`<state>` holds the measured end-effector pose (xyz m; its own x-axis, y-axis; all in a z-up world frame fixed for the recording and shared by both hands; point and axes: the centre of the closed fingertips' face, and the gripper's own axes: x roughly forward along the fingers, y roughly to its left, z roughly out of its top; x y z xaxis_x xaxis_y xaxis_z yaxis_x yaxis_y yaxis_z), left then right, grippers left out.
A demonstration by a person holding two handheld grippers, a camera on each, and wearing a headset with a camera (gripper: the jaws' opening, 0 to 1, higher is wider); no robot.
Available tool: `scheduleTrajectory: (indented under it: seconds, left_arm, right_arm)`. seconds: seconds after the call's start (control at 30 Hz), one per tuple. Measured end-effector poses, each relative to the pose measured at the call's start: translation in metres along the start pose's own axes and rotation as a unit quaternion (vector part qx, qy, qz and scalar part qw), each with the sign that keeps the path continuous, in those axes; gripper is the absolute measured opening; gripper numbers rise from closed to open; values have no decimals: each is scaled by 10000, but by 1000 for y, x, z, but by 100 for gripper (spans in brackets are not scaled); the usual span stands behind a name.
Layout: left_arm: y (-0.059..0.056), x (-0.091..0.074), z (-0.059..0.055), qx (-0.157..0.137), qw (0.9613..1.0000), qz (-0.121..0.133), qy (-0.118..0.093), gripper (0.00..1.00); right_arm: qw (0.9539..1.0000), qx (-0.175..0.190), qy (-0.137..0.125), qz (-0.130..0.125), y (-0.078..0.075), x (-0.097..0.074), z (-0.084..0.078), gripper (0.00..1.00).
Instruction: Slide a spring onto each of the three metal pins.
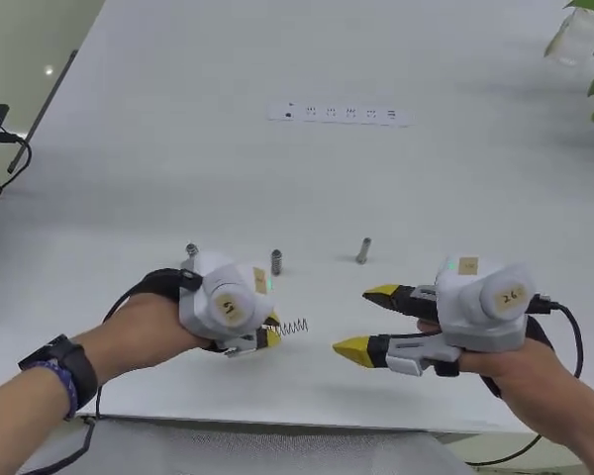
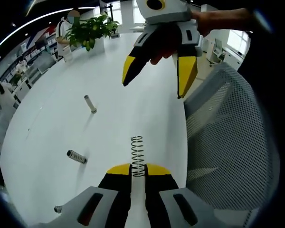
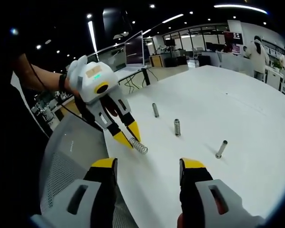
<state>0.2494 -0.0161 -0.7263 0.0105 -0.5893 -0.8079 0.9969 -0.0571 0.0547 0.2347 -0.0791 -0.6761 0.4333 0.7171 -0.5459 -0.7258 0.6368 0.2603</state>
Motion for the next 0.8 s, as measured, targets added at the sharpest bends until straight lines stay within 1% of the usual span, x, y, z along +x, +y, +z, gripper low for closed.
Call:
scheduleTrajectory:
  seconds: [0.2, 0.43, 0.7, 0.8]
  left_arm:
    - [-3, -6, 6, 74, 9999, 55, -78, 2]
    - [-4, -18, 18, 163, 9996, 138, -207, 2]
    - [-8, -27, 28, 327, 9989, 176, -300, 2]
    - [-10, -30, 33, 405, 9984, 189, -334, 2]
  right_arm:
    - [9998, -66, 33, 206, 7, 11, 3, 48]
    - [9990, -146, 44, 415, 14, 21, 8, 44]
    - [9974, -228, 59, 684, 24, 29, 12, 36]
    - [9965, -289, 81, 786, 28, 31, 12, 30]
